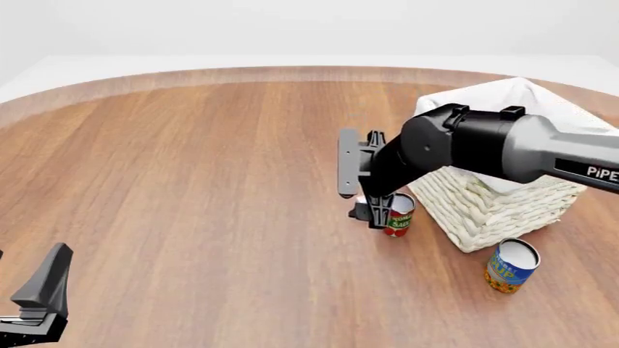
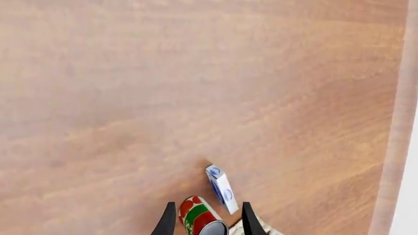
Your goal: Pick up the alphabet soup and the cream cheese box, and put them in the basket.
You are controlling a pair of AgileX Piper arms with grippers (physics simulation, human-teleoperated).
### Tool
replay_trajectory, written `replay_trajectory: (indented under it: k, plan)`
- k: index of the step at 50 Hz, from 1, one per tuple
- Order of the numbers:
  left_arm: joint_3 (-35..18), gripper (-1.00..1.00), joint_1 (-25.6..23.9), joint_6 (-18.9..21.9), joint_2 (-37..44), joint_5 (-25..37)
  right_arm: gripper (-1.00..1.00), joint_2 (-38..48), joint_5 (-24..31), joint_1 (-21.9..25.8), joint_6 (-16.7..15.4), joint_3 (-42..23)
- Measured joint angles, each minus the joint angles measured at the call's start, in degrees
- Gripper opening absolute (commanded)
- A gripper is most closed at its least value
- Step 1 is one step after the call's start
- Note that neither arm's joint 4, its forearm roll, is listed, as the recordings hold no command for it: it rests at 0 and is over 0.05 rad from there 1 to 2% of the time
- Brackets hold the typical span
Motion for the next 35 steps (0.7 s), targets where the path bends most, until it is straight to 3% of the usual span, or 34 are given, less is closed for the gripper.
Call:
replay_trajectory:
  k: [35]
  plan:
    - [0.00,1.00,0.00,0.00,0.00,0.00,1.00,4.29,-1.06,-0.84,-0.08,-1.62]
